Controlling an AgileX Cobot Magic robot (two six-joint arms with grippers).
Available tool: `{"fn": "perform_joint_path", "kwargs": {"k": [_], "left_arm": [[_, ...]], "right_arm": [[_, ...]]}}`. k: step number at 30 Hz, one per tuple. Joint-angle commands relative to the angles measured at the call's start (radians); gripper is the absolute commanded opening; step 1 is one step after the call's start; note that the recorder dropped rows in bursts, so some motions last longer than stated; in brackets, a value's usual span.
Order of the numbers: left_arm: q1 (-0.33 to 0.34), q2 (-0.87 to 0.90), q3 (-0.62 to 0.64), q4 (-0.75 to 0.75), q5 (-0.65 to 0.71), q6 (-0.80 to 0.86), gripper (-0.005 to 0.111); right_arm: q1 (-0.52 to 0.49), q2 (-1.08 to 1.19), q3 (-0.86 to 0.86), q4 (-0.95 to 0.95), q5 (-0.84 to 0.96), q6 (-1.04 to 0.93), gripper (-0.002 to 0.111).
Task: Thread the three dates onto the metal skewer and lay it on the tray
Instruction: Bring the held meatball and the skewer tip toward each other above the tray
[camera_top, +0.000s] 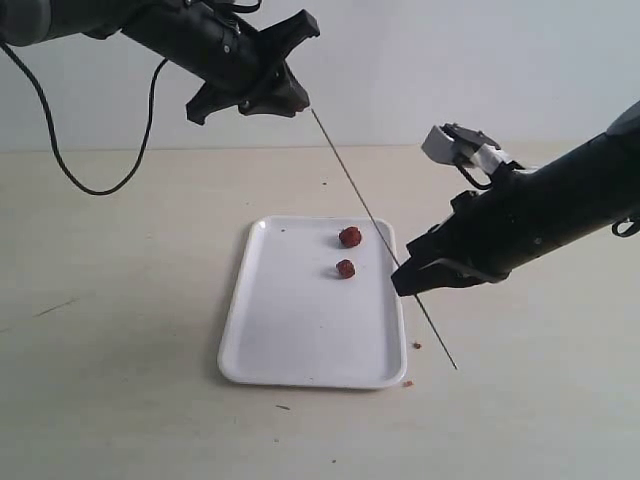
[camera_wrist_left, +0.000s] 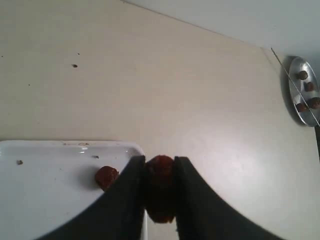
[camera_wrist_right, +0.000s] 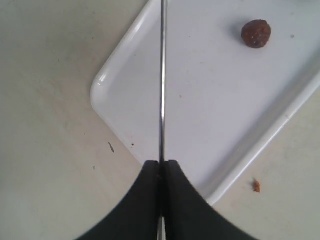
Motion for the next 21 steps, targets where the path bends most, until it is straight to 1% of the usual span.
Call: {"fn": "perform_joint_path", "kwargs": {"k": [1, 5, 8, 11, 21], "left_arm": [[-0.008, -0.004, -0.001, -0.016, -0.006, 0.010, 0.021], [-0.008, -0.004, -0.001, -0.039, -0.006, 0.010, 0.021], [-0.008, -0.004, -0.001, -0.058, -0.009, 0.026, 0.021], [-0.008, -0.004, -0.001, -0.058, -0.009, 0.030, 0.021], [-0.008, -0.004, -0.001, -0.037, -0.005, 0.051, 0.021]], "right_arm": [[-0.003, -0.009, 0.001, 0.010, -0.016, -0.003, 0.000], [0.004, -0.009, 0.001, 0.000, -0.007, -0.003, 0.000], [0.039, -0.009, 0.001, -0.018, -0.005, -0.003, 0.000], [0.065, -0.009, 0.001, -0.018, -0.040, -0.003, 0.000], [0.065, -0.009, 0.001, -0.019, -0.077, -0.001, 0.000]]}}
